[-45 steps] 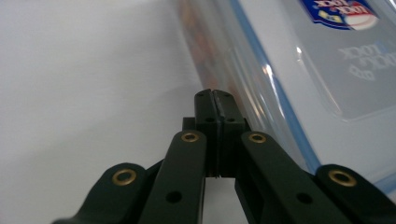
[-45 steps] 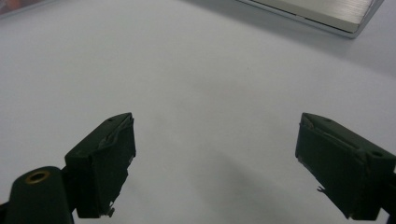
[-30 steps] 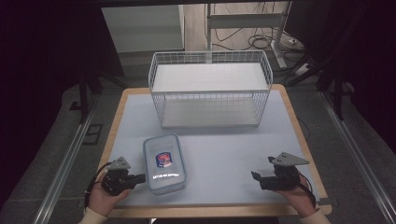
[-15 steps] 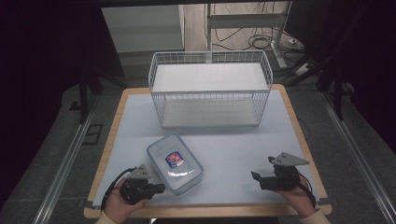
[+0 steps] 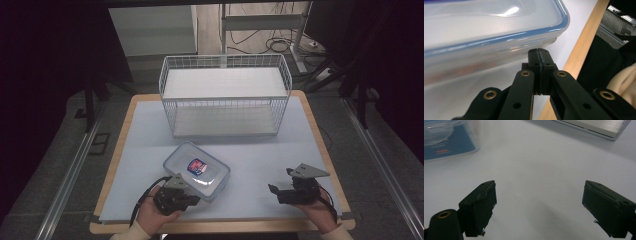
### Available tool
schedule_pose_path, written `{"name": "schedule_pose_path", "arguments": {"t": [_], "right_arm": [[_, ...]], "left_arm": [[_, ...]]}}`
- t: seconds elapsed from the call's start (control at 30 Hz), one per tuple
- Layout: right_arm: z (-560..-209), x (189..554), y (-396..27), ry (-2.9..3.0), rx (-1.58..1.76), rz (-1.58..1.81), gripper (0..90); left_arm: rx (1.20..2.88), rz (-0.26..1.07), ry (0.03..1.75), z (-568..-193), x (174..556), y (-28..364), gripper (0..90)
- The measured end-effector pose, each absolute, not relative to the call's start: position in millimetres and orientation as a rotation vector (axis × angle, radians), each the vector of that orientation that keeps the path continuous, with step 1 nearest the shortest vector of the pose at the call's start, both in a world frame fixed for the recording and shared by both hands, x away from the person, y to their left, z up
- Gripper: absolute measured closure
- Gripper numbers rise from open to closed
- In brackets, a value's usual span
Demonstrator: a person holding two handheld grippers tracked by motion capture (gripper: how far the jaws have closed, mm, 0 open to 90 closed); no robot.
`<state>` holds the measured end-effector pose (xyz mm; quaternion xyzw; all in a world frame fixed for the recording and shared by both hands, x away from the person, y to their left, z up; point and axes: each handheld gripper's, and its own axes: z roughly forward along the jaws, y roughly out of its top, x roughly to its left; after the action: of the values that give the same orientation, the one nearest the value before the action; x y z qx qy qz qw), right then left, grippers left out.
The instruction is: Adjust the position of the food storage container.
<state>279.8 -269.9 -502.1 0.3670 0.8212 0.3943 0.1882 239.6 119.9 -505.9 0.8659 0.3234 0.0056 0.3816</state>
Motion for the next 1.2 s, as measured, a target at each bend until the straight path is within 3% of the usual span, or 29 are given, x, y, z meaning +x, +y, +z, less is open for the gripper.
{"name": "schedule_pose_path", "arguments": {"t": [0.47,0.93,1.2], "right_arm": [[-502.4,280.5,-271.2,2.314,1.032,1.109,12.4],[-503.2,281.7,-272.1,2.319,1.037,1.108,12.4],[-503.1,281.8,-273.6,2.32,1.04,1.104,12.4]], "left_arm": [[2.223,0.077,0.809,-504.6,263.8,61.0,90.0],[2.176,0.104,0.852,-506.5,288.2,30.6,90.0],[2.158,0.089,0.827,-502.9,282.6,30.1,90.0]]}}
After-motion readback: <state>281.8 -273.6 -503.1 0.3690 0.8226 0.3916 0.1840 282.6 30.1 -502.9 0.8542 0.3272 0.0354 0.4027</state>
